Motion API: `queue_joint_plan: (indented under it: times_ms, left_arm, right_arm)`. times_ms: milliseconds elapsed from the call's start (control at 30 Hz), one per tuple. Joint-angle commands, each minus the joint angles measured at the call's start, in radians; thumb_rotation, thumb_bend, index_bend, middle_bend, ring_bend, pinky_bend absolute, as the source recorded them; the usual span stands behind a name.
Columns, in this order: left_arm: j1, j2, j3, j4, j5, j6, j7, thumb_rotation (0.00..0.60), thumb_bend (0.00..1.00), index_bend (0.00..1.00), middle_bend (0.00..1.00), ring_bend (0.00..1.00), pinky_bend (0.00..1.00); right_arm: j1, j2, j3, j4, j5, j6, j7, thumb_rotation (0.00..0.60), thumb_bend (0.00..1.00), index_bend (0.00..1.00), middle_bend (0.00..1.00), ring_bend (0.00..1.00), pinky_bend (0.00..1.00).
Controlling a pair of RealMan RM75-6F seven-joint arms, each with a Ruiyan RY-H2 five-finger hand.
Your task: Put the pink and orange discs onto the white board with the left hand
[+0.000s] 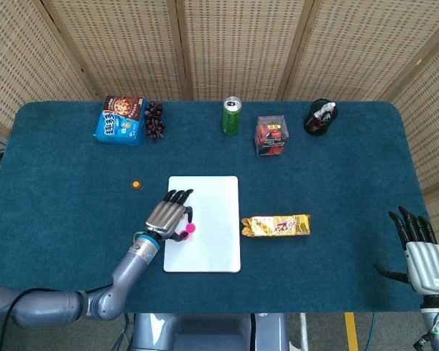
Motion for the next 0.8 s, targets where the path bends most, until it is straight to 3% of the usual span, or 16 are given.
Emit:
queue_joint_plan:
  times_ms: [33, 633, 800]
  left_arm:
    - [-0.041, -0.041, -0.014, 0.026, -0.049, 0.015, 0.041, 0.600, 0.31, 0.53, 0.00, 0.00, 0.00]
    - [-0.094, -0.066, 0.011, 0.044, -0.125, 0.037, 0.083, 0.600, 0.28, 0.52, 0.00, 0.00, 0.00]
    - [-0.090, -0.048, 0.004, 0.033, -0.098, 0.044, 0.052, 0.600, 0.27, 0.42, 0.00, 0.00, 0.00]
  right_arm:
    - [0.000, 0.001, 0.000, 0.001, 0.001, -0.001, 0.002, 0.600, 0.00, 0.00, 0.00, 0.00, 0.00]
    - [0.000, 0.002, 0.001, -0.001, 0.004, -0.003, 0.009, 0.600, 0.00, 0.00, 0.00, 0.00, 0.00]
    - [-0.001, 0.003, 0.001, -0.001, 0.004, -0.004, 0.012, 0.600, 0.00, 0.00, 0.00, 0.00, 0.00]
